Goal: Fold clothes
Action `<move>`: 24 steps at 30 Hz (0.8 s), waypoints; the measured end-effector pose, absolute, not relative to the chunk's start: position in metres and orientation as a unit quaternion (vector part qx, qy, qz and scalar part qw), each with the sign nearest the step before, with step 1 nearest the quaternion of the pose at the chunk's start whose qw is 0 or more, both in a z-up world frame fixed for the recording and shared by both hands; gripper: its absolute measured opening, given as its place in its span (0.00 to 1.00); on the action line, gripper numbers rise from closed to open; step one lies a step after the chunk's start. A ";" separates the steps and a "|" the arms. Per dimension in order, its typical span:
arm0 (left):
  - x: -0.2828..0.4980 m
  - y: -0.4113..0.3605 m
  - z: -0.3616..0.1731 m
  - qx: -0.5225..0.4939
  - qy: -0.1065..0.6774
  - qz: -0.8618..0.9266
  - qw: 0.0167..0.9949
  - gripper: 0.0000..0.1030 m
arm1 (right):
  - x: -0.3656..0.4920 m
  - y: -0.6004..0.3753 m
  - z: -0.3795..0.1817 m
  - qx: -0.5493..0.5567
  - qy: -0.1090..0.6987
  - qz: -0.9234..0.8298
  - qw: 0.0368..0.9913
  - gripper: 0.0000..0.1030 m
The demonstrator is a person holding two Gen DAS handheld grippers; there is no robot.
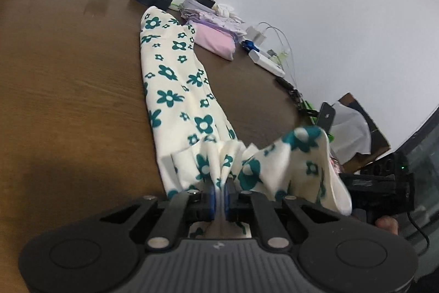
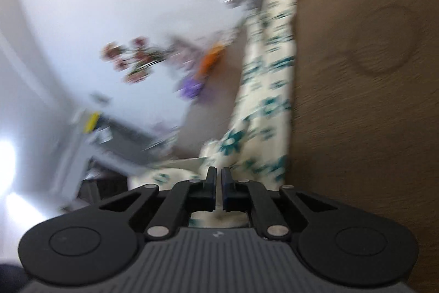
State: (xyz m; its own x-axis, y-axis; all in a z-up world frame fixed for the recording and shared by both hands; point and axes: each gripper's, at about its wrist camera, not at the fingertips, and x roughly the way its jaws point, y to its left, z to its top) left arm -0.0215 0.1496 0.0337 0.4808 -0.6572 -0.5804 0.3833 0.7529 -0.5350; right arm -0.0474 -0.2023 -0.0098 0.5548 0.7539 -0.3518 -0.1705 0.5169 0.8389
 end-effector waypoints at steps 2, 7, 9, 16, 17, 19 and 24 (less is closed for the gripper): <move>-0.018 0.147 0.035 -0.170 0.402 -0.306 0.846 0.06 | -0.043 -0.196 -0.007 0.345 0.375 0.231 0.829 0.04; -0.016 0.154 0.029 -0.204 0.408 -0.303 0.837 0.06 | -0.058 -0.207 0.003 0.336 0.315 0.272 0.845 0.17; -0.015 0.156 0.027 -0.211 0.410 -0.306 0.833 0.06 | -0.072 -0.211 0.015 0.323 0.270 0.355 0.835 0.78; -0.014 0.157 0.021 -0.237 0.414 -0.304 0.824 0.09 | -0.053 -0.174 0.021 0.220 0.279 0.377 0.855 0.54; -0.015 0.158 0.021 -0.237 0.412 -0.303 0.826 0.09 | -0.043 -0.171 0.015 0.232 0.295 0.367 0.851 0.21; -0.018 0.158 0.023 -0.234 0.401 -0.302 0.833 0.10 | -0.028 -0.174 0.003 0.292 0.320 0.325 0.841 0.08; -0.029 0.158 0.035 -0.211 0.352 -0.292 0.864 0.53 | -0.014 -0.178 -0.012 0.322 0.361 0.208 0.850 0.00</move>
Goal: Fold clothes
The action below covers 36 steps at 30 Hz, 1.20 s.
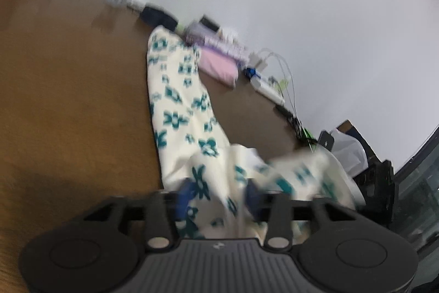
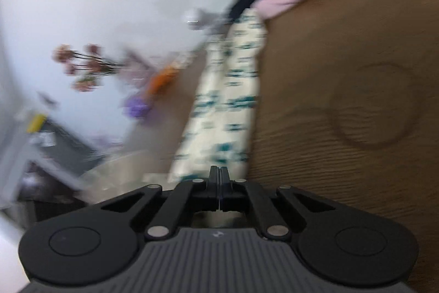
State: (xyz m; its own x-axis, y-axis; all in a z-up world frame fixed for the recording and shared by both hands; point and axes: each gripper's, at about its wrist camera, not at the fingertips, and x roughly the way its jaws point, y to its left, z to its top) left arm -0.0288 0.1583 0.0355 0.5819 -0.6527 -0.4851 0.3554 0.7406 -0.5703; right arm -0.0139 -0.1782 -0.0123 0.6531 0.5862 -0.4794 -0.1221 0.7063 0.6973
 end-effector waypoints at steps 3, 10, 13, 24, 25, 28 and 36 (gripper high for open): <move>-0.029 0.156 0.038 -0.207 0.349 -0.303 0.862 0.61 | -0.020 -0.176 -0.012 0.310 0.353 0.195 0.861 0.00; -0.017 0.149 0.038 -0.205 0.353 -0.297 0.863 0.06 | -0.045 -0.182 0.015 0.259 0.271 0.276 0.885 0.27; -0.014 0.158 0.041 -0.233 0.338 -0.314 0.856 0.04 | -0.073 -0.194 0.027 0.212 0.203 0.372 0.881 1.00; 0.009 0.156 0.038 -0.256 0.313 -0.263 0.876 0.04 | -0.017 -0.148 0.017 0.185 0.293 0.376 0.859 0.08; 0.009 0.157 0.038 -0.251 0.312 -0.256 0.880 0.09 | -0.008 -0.152 0.014 0.217 0.304 0.357 0.857 0.08; 0.005 0.160 0.039 -0.236 0.307 -0.247 0.888 0.21 | 0.009 -0.153 0.008 0.251 0.333 0.291 0.861 0.07; -0.030 0.126 0.055 -0.140 0.319 -0.301 0.888 0.62 | 0.004 -0.136 0.001 0.207 0.345 0.244 0.882 0.08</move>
